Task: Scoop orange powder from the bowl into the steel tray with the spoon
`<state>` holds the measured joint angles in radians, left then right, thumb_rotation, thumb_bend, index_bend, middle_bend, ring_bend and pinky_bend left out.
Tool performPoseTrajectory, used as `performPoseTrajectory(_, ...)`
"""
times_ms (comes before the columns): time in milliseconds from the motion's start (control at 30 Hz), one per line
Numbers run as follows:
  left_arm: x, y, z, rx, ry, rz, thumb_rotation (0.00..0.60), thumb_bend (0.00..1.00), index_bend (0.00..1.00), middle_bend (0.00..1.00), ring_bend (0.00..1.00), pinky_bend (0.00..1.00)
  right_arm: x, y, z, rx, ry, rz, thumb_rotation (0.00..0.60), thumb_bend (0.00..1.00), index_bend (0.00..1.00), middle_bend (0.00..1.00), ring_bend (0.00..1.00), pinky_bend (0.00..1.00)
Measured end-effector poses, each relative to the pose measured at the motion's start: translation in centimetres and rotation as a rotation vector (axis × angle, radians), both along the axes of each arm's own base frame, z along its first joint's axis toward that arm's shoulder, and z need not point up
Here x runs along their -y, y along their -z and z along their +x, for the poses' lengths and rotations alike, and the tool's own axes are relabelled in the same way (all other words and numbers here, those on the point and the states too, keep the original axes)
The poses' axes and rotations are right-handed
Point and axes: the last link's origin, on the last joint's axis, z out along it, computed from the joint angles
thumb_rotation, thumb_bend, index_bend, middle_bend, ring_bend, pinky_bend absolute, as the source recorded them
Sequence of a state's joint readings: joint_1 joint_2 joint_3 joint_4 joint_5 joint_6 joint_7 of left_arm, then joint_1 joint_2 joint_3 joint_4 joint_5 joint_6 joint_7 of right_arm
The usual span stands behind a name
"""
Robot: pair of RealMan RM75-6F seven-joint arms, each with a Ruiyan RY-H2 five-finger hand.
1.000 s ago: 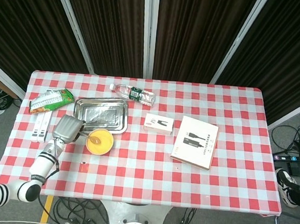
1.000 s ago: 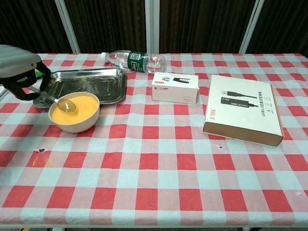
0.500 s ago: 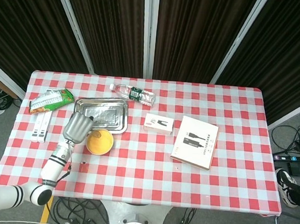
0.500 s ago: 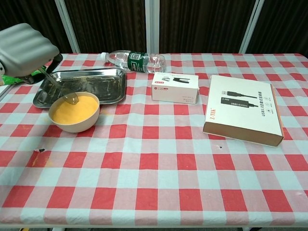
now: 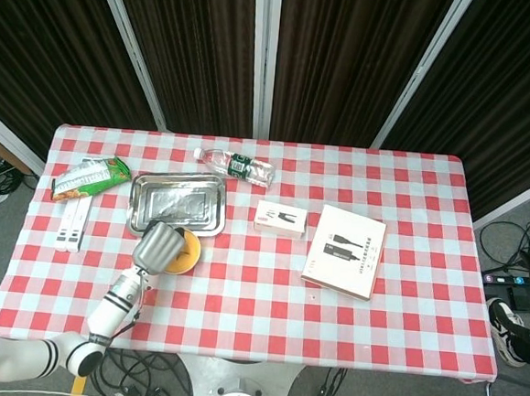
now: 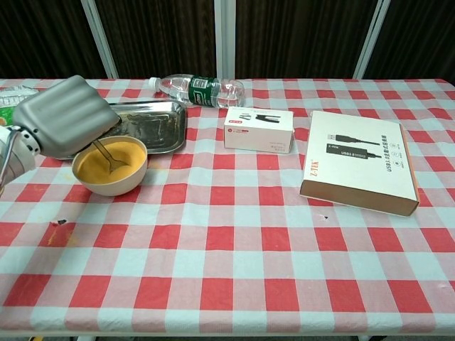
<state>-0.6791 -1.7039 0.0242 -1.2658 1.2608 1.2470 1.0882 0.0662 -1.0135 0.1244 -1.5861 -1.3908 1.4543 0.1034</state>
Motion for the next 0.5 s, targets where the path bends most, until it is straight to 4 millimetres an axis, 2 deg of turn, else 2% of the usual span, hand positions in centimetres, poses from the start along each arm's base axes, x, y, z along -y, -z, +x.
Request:
performPoseTrajectory(200, -0.3, -0.5, -0.3, 0.163, -0.145, -0.078, 0.6, 0.5, 0.7, 1.0, 0.98, 1.0, -0.1, 0.0, -0.1, 0.001, 0.002, -0.002, 0.6, 0.15, 0.09, 0.22, 0.03, 0.12)
performPoseTrajectory(333, -0.9, -1.9, -0.9, 0.3, -0.294, -0.13, 0.6, 0.5, 0.7, 1.0, 0.98, 1.0, 0.0, 0.0, -0.1, 0.004, 0.007, 0.0, 0.6, 0.15, 0.09, 0.22, 0.03, 0.12)
performPoseTrajectory(500, -1.9, -3.7, -1.4, 0.366, -0.343, -0.114, 0.6, 0.5, 0.7, 1.0, 0.98, 1.0, 0.1, 0.1, 0.0, 0.005, 0.002, 0.003, 0.6, 0.15, 0.09, 0.22, 0.03, 0.12)
